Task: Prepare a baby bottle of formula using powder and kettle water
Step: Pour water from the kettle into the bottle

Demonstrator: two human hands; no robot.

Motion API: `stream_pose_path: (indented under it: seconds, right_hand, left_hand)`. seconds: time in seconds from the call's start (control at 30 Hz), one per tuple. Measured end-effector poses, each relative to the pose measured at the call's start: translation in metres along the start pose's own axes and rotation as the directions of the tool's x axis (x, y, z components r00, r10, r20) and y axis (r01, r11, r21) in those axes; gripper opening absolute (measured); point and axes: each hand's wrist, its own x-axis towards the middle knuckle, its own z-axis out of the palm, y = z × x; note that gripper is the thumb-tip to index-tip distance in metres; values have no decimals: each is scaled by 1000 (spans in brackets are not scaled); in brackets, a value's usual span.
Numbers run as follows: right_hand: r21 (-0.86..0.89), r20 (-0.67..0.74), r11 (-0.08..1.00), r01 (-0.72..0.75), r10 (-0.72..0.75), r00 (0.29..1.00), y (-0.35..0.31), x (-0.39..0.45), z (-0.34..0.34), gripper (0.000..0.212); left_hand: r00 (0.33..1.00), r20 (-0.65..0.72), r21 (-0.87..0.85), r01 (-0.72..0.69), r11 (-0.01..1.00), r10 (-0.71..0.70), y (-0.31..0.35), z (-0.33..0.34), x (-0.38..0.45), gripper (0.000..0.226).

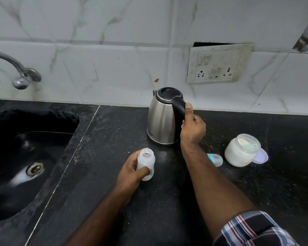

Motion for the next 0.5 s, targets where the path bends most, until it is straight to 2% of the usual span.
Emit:
stream_pose_path:
  seconds: [0.1, 0.2, 0.3, 0.5]
  right_hand:
    - [-25, -67, 1000, -3, 1, 998, 0, 11, 11, 83]
    - [-61, -115, 998, -11, 4, 993, -2, 20, 20, 70]
    - [-52, -98, 998, -40, 35, 995, 2, 23, 31, 63]
    - [30, 30, 990, -140, 139, 990, -7, 19, 44, 71]
  left_hand:
    - [1000, 22, 22, 10, 1000, -11, 3, 4, 6, 58]
    - [999, 30, 34, 15, 999, -16, 5, 7, 10, 61]
    - [999, 34, 38, 14, 999, -15, 7, 10, 12, 62]
    - [998, 67, 50, 13, 999, -16, 7, 16, 11, 64]
